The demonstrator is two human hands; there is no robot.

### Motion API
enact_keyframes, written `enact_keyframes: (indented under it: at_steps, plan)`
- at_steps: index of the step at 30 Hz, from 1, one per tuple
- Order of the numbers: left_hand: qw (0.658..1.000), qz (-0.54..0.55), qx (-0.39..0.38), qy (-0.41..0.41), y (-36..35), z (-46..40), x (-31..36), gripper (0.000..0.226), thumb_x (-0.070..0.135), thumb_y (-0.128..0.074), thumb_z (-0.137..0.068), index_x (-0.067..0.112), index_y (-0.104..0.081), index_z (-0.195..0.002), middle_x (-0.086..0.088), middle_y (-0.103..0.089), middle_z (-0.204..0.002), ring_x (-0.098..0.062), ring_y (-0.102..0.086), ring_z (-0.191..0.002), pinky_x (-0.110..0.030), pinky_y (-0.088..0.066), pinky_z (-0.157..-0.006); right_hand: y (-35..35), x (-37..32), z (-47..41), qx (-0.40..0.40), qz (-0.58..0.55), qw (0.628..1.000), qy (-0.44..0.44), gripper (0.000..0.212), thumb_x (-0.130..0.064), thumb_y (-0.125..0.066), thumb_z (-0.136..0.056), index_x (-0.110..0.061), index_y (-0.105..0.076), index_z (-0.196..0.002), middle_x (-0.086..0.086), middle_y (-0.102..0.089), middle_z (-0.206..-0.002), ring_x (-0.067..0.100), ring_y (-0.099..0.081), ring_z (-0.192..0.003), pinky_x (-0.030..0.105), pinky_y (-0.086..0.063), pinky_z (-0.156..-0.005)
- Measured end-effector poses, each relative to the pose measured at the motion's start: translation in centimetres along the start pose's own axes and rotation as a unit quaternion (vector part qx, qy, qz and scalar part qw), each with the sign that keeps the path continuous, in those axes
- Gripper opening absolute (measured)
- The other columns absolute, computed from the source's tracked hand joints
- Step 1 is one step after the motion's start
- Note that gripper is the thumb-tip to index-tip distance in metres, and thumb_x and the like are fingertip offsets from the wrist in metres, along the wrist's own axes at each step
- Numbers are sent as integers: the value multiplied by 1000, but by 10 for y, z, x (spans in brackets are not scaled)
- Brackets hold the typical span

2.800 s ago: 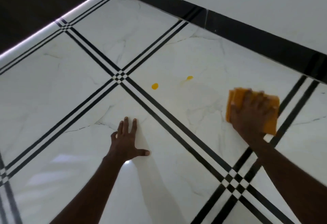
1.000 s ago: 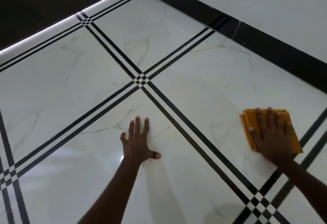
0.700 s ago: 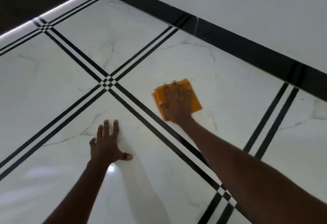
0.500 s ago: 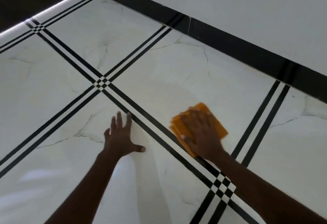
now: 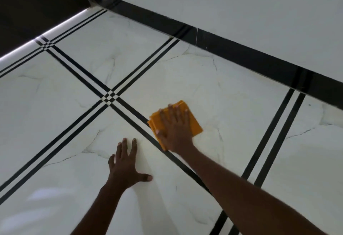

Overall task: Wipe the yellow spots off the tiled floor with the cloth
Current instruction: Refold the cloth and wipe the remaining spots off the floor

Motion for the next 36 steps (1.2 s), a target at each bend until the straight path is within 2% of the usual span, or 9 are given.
enact_keyframes:
  at_steps: [3, 7, 13, 17, 21, 23, 27, 31, 36]
  plan:
    - [1000, -12, 8, -21, -4, 8, -18, 150, 88, -69, -53, 31, 28, -154, -2, 35, -162, -25, 21, -154, -53, -10, -123, 2, 20, 91, -34, 13, 998, 60, 79, -66, -36, -98, -28, -17, -165, 10, -12, -173, 34, -7, -160, 64, -11, -124]
    - [999, -11, 46, -23, -6, 8, -16, 150, 83, -73, -54, 33, 27, -155, 1, 31, -164, -21, 18, -155, -51, -15, -122, 25, 119, 165, -42, 55, 996, -56, 87, -74, -30, -95, -25, -16, -165, 11, -12, -173, 39, -13, -159, 66, -14, -124]
    - [999, -22, 25, -14, -7, 7, -11, 149, 75, -78, -59, 31, 26, -155, -2, 32, -164, -25, 18, -155, -52, -11, -123, 21, 134, 34, 20, 49, 970, -239, 95, -79, -31, -90, -20, -22, -163, 25, -25, -166, 52, -27, -149, 71, -18, -120]
    - [1000, -7, -13, -17, 5, 3, -16, 137, 64, -80, -68, 28, 14, -160, -3, 22, -167, -25, 10, -156, -51, -18, -123, -9, 12, -17, 29, 11, 996, -87, 89, -71, -43, -87, -21, -32, -161, 22, -29, -166, 46, -28, -152, 69, -13, -122]
    - [999, 19, -33, 8, 16, 6, -22, 110, 57, -71, -84, 20, -2, -162, -2, 7, -170, -23, -1, -157, -49, -24, -121, -19, -25, 70, -32, 17, 996, 87, 73, -57, -39, -99, -29, -21, -164, 10, -16, -173, 36, -12, -159, 64, -13, -124]
    - [999, 8, -44, 7, 14, 15, -25, 105, 58, -65, -88, 21, -1, -162, -3, 10, -170, -24, 1, -157, -50, -24, -119, -10, 17, 109, -23, 17, 996, 80, 68, -50, -40, -101, -32, -22, -164, 6, -19, -172, 34, -16, -159, 63, -17, -124]
    - [1000, -12, -20, 1, 6, 25, -23, 98, 56, -60, -92, 19, -2, -162, -6, 9, -170, -27, 0, -157, -51, -27, -119, 13, 118, 90, -26, 74, 993, -84, 67, -50, -28, -103, -30, -13, -165, 11, -18, -172, 40, -20, -157, 63, -14, -125]
    - [997, 66, -32, 23, 27, 13, -15, 87, 52, -64, -92, 15, -23, -159, -10, -17, -167, -28, -19, -153, -44, -26, -120, 20, 101, 2, -35, 56, 985, -157, 65, -49, -23, -105, -26, -17, -165, 18, -20, -170, 46, -21, -154, 67, -9, -122]
    - [989, 123, -83, 26, 90, 9, -28, 75, 48, -64, -94, 13, -36, -155, -6, -36, -161, -22, -30, -150, -34, -26, -120, 9, -4, -1, -158, 94, 983, 4, 73, -46, -21, -91, -19, -45, -155, 24, -38, -161, 51, -43, -143, 74, -34, -110]
Point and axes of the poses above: each hand's wrist, its own z-axis away from the middle knuckle, its own y-axis out of the back of the hand, x = y × z, the point moved 3 cm from there along -z, towards the middle knuckle
